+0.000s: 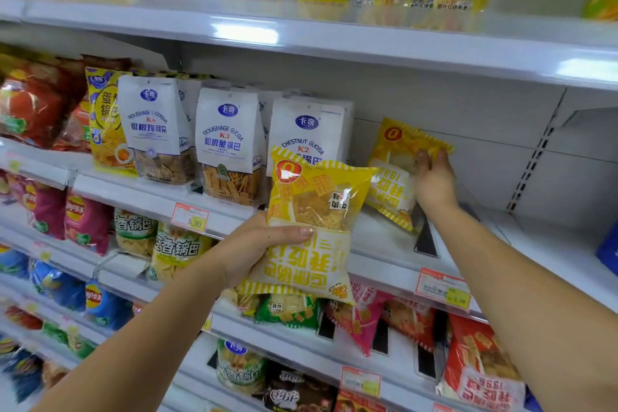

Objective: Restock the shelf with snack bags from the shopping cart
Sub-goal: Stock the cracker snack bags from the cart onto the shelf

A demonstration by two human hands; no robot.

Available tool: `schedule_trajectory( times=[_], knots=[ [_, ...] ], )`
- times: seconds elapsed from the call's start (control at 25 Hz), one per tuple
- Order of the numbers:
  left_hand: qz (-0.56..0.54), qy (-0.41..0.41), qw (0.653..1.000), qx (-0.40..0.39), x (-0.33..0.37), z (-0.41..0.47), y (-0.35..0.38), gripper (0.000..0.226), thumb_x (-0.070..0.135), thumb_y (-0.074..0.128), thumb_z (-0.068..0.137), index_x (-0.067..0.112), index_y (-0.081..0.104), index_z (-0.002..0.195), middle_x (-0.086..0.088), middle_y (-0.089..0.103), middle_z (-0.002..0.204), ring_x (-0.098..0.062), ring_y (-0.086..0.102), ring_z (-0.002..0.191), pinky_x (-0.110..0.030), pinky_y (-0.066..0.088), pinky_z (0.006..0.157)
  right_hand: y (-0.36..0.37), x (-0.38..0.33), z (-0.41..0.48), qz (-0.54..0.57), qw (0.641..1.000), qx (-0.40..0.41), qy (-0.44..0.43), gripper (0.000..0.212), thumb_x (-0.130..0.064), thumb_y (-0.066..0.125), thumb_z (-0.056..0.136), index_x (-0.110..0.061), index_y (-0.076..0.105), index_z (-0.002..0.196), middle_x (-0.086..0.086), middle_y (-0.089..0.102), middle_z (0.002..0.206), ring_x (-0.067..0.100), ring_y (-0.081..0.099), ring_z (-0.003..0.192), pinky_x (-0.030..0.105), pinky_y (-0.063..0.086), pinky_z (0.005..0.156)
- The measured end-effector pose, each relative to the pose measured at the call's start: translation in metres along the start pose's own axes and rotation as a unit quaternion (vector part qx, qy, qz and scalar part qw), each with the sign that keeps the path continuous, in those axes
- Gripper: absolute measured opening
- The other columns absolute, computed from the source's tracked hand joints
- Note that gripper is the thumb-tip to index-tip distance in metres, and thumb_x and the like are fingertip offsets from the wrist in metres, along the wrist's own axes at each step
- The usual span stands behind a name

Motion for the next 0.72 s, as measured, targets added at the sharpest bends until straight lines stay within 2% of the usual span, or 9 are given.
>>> schedule_trajectory(
  times=[0.12, 0.24, 0.28, 0.36, 0.44, 0.56, 0.72],
  knots=[
    [-0.003, -0.002, 1.0, 0.021, 0.0, 0.007, 0.005, 0.046, 0.039, 0.081, 0.057, 0.025, 0.076, 0.101, -0.018, 0.073, 0.109, -0.036, 0.07, 0.1, -0.049, 0.056, 0.087, 0.011, 0.001, 0.004, -0.039, 0.998, -0.052, -0.018, 0.032, -0.028, 0.039, 0.103, 0.003, 0.045, 0.112, 0.031, 0.059, 0.108, 0.044, 0.057, 0.099, 0.04, 0.04, 0.075],
    [-0.006, -0.003, 1.0, 0.029, -0.001, 0.012, 0.005, 0.042, 0.042, 0.079, 0.061, 0.028, 0.077, 0.101, -0.017, 0.072, 0.112, -0.037, 0.069, 0.103, -0.053, 0.053, 0.092, 0.01, 0.001, 0.011, -0.04, 0.991, -0.126, 0.005, 0.038, -0.036, 0.044, 0.1, -0.006, 0.041, 0.123, 0.022, 0.059, 0.119, 0.038, 0.057, 0.106, 0.033, 0.036, 0.076],
    [-0.008, -0.003, 0.999, 0.031, -0.001, 0.013, 0.004, 0.043, 0.043, 0.079, 0.061, 0.028, 0.077, 0.101, -0.017, 0.072, 0.113, -0.037, 0.069, 0.104, -0.054, 0.052, 0.093, 0.006, 0.0, 0.011, -0.023, 0.986, -0.167, 0.019, 0.045, -0.04, 0.052, 0.097, -0.011, 0.038, 0.128, 0.014, 0.059, 0.121, 0.032, 0.057, 0.106, 0.031, 0.037, 0.078],
    [-0.006, -0.004, 0.999, 0.037, -0.001, 0.015, 0.004, 0.051, 0.047, 0.086, 0.055, 0.028, 0.077, 0.101, -0.016, 0.072, 0.113, -0.037, 0.069, 0.104, -0.056, 0.051, 0.094, -0.004, 0.001, 0.01, 0.005, 0.966, -0.257, 0.028, 0.073, -0.04, 0.073, 0.083, -0.017, 0.027, 0.136, -0.003, 0.053, 0.12, 0.021, 0.055, 0.107, 0.03, 0.042, 0.088],
    [-0.002, -0.005, 0.999, 0.039, -0.001, 0.017, 0.004, 0.066, 0.055, 0.092, 0.042, 0.027, 0.077, 0.1, -0.016, 0.072, 0.113, -0.037, 0.069, 0.103, -0.054, 0.052, 0.094, -0.008, 0.005, 0.011, -0.013, 0.949, -0.314, 0.021, 0.091, -0.029, 0.083, 0.074, -0.017, 0.02, 0.139, -0.006, 0.048, 0.121, 0.017, 0.051, 0.11, 0.031, 0.043, 0.093],
    [0.001, -0.005, 0.999, 0.039, 0.0, 0.019, 0.004, 0.07, 0.057, 0.092, 0.038, 0.026, 0.078, 0.099, -0.016, 0.073, 0.111, -0.036, 0.07, 0.101, -0.051, 0.055, 0.089, -0.005, 0.011, 0.019, -0.024, 0.941, -0.338, 0.01, 0.097, -0.018, 0.086, 0.069, -0.015, 0.018, 0.139, -0.004, 0.049, 0.124, 0.017, 0.051, 0.112, 0.03, 0.044, 0.093],
    [0.003, 0.004, 0.999, 0.05, 0.003, 0.016, 0.004, 0.065, 0.049, 0.088, 0.05, 0.02, 0.073, 0.106, -0.016, 0.073, 0.108, -0.035, 0.072, 0.097, -0.047, 0.059, 0.081, 0.0, 0.011, 0.032, -0.039, 0.944, -0.326, -0.011, 0.1, -0.021, 0.087, 0.068, -0.017, 0.019, 0.141, -0.004, 0.049, 0.125, 0.018, 0.051, 0.112, 0.031, 0.044, 0.092]
  ],
)
Point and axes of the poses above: each hand's wrist, its own z-axis towards the middle knuckle, its own y-axis out of the palm, x = y × z, the point moved 1 cm from there along z, towards the middle knuckle
